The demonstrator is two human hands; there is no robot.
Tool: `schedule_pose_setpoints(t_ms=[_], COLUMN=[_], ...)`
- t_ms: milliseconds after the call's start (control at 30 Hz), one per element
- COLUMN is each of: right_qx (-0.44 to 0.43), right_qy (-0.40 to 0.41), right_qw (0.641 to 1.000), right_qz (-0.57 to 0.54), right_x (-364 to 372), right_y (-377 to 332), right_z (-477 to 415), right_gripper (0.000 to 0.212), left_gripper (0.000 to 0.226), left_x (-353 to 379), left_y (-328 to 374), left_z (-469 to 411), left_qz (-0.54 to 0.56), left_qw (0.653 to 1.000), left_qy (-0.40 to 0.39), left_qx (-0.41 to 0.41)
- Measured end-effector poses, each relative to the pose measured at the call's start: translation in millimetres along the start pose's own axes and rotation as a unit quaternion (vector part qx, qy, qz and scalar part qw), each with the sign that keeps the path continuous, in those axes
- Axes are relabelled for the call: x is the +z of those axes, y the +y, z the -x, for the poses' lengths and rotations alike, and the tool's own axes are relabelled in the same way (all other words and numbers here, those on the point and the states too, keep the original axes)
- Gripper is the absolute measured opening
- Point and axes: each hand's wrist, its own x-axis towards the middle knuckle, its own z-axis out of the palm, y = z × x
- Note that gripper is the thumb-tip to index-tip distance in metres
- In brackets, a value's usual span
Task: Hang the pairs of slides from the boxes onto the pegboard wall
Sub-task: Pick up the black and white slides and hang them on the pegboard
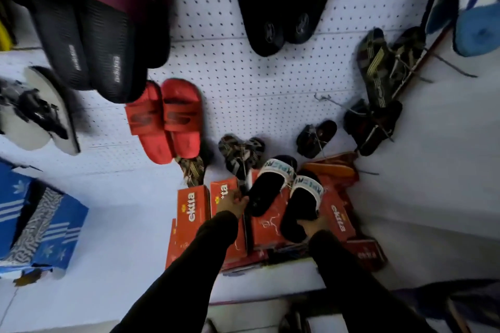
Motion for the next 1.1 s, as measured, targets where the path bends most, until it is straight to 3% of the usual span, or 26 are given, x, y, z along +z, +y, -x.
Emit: schedule_pose_setpoints(t_ms=[133,333,567,767,1100], right_qx=[0.044,0.090,0.129,0.077,-0.098], right_qy=[-0.049,-0.061,-0.102,-0.105,-0.083], right_qw=[0.998,0.992,0.972,0.963,0.940], right_qz=[0.018,-0.070,-0.170,-0.238,-0.317], right_x=[5.2,16.7,3.4,-9.2,-50.3], right_y=[23.2,28.3,30.0,20.1,-34.6], right_z=[-23.1,-41.8,-35.7,6.0,74.5], right_gripper=[0.073,0.066,0.056,0.056,0.064], left_gripper=[0.057,0.052,0.050,0.045,0.050], left_x=[31.9,50.6,49.5,32.1,-15.3], left_y=[12.2,13.1,-1.6,-16.4,29.4], left_z=[-24.5,-49.7,-44.9,-2.8,72.4], left_qz=[-0.075,-0.171,-0.060,0.053,0.137], left_qw=[0.996,0.984,0.987,0.991,0.988], left_qy=[-0.053,-0.038,-0.091,-0.060,0.046], left_qx=[-0.003,-0.033,-0.115,-0.105,0.055])
